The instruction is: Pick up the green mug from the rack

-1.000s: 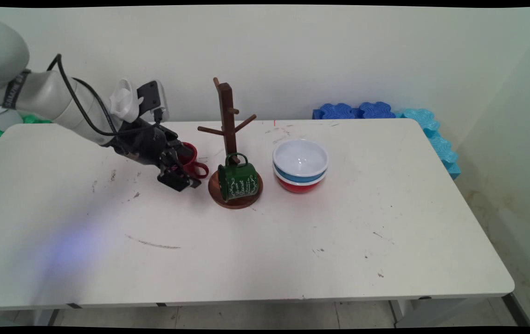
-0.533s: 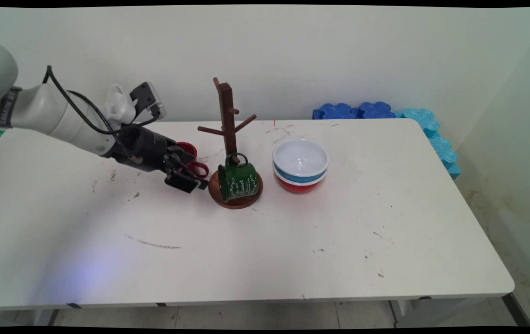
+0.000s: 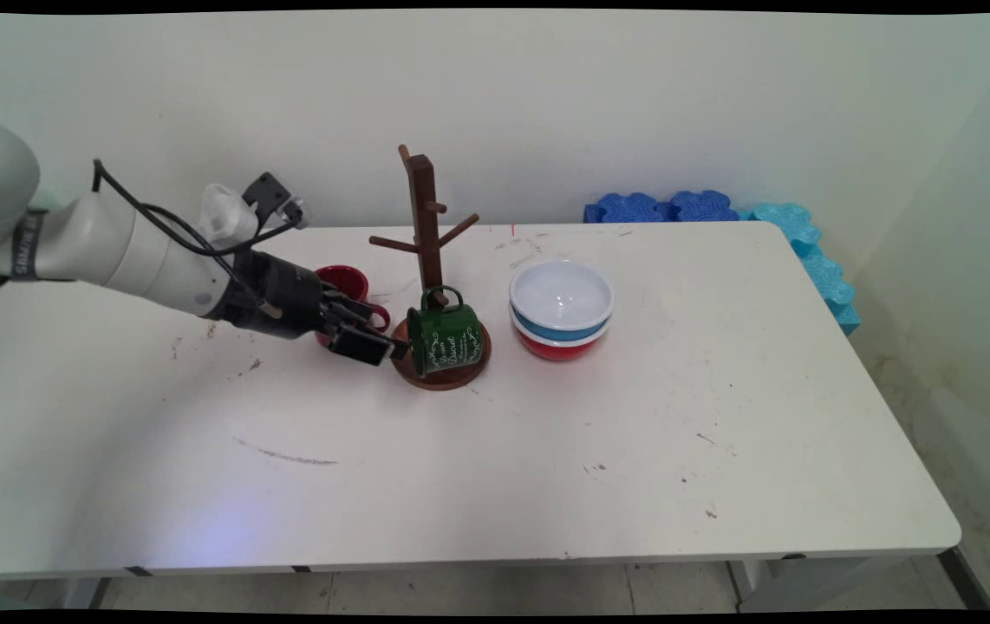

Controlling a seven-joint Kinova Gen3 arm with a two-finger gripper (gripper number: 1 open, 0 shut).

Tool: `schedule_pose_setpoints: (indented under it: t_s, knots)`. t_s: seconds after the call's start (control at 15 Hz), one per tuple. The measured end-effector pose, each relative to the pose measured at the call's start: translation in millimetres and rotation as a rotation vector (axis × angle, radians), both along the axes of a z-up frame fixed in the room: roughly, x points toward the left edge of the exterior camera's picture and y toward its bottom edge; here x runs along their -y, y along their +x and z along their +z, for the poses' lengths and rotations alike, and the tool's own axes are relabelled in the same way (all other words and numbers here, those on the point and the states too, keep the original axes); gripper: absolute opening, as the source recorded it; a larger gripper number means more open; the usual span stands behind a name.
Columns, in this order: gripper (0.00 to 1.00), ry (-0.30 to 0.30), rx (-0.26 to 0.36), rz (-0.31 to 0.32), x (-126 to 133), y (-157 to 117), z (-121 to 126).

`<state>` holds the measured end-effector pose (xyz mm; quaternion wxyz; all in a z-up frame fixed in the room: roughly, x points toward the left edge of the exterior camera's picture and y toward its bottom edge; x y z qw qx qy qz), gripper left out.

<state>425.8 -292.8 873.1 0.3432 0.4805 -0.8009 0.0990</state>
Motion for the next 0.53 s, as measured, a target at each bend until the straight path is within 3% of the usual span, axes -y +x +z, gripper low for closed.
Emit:
schedule_pose_setpoints:
  t_s: [0.53]
  knots:
    - [1.00, 0.013, -0.095, 0.066, 1, -13, -19]
